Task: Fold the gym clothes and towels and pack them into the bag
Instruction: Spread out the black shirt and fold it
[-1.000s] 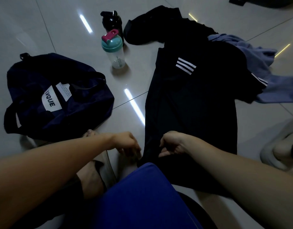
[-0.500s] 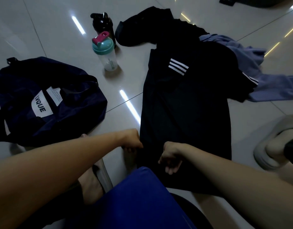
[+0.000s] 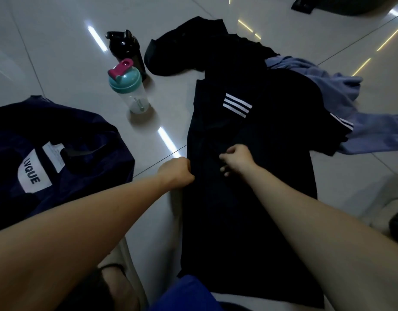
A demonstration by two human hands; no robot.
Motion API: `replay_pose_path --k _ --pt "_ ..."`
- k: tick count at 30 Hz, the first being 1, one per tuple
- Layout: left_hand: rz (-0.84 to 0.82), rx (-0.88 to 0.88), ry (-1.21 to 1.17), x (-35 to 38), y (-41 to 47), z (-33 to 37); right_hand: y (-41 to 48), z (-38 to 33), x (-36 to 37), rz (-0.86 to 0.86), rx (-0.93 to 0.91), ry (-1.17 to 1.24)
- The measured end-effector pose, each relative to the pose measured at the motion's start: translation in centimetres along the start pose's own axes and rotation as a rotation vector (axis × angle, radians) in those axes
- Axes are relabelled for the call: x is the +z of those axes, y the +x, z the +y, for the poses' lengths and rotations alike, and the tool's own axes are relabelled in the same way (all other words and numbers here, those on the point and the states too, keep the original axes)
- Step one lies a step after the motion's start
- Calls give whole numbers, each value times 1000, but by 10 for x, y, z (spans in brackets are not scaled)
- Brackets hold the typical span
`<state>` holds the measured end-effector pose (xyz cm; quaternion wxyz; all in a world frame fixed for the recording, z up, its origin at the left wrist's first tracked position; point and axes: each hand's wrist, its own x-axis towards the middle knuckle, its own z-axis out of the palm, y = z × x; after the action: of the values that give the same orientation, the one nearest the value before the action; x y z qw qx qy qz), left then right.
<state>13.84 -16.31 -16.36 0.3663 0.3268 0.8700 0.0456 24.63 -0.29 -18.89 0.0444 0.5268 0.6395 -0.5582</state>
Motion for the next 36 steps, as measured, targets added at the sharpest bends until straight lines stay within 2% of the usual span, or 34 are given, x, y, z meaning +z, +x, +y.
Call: replay_pose_path --k 2,5,10,13,17,20,23,25,27,29,32,36 --pt "-5 3 -67 -9 17 -2 25 -21 -13 75 17 153" --pt "-101 2 -115 -14 39 -8 57 -48 -27 149 23 285" --pt "-231 54 -47 -24 65 -11 96 -76 -23 240 90 412" --pt "-311 75 -24 -31 74 -9 108 -80 -28 247 92 394" --pt "-362 63 -53 -46 86 -4 114 -99 -47 326 -161 137" --pt "-281 46 -91 -56 93 -3 114 -125 -59 278 -369 66" --pt "-206 57 -239 -56 95 -4 116 -144 -64 215 -582 77" --pt "-147 84 -232 -52 95 -6 117 -149 -65 199 -619 100" --pt "-88 126 -75 -46 95 -9 123 -148 -63 224 -578 64" --pt "-93 134 43 -41 93 -9 131 -139 -61 247 -456 -86" --pt "-68 109 54 -42 96 -5 132 -119 -64 307 -238 -249" --pt "196 91 64 -69 117 13 133 -104 -70 331 -209 -243"
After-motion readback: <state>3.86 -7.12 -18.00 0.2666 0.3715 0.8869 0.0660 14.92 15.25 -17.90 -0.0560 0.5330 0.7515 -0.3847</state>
